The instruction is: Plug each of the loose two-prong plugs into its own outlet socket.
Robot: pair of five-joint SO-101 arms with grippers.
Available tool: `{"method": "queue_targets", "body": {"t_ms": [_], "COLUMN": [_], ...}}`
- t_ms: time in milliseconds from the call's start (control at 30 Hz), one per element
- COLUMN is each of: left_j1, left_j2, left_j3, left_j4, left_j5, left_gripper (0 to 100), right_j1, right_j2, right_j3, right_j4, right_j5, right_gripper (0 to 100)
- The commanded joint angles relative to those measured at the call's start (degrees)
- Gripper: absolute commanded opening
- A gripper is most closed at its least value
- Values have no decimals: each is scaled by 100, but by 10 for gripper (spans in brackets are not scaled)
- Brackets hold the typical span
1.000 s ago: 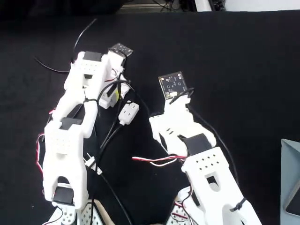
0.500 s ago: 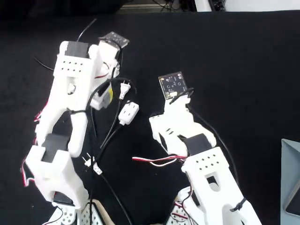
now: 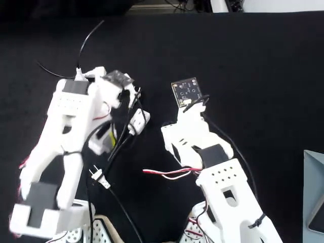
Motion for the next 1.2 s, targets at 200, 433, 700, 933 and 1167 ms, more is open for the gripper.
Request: {"method": "queue_targets", "body": {"t_ms": [200, 433, 700, 933, 1167], "left_j1": [-347, 84, 101, 92, -462], "left_j2": [-1626, -1618, -1618, -1521, -308], "left_j3": [1007, 2167, 3266, 3495, 2756], "left_j4": [-510, -1363, -2549, -2901, -3226], "left_j5": [-176, -176, -176, -176, -176], "left_gripper": [250, 245, 245, 245, 205], "right_j1": [62, 62, 62, 62, 53], "right_j2": [-110, -110, -110, -110, -110], "right_j3": [-22, -13, -13, -13, 40], "right_j4": [-97, -97, -88, -88, -88], "right_j5": [26, 26, 26, 18, 18], "right_gripper": [15, 15, 15, 15, 15]}}
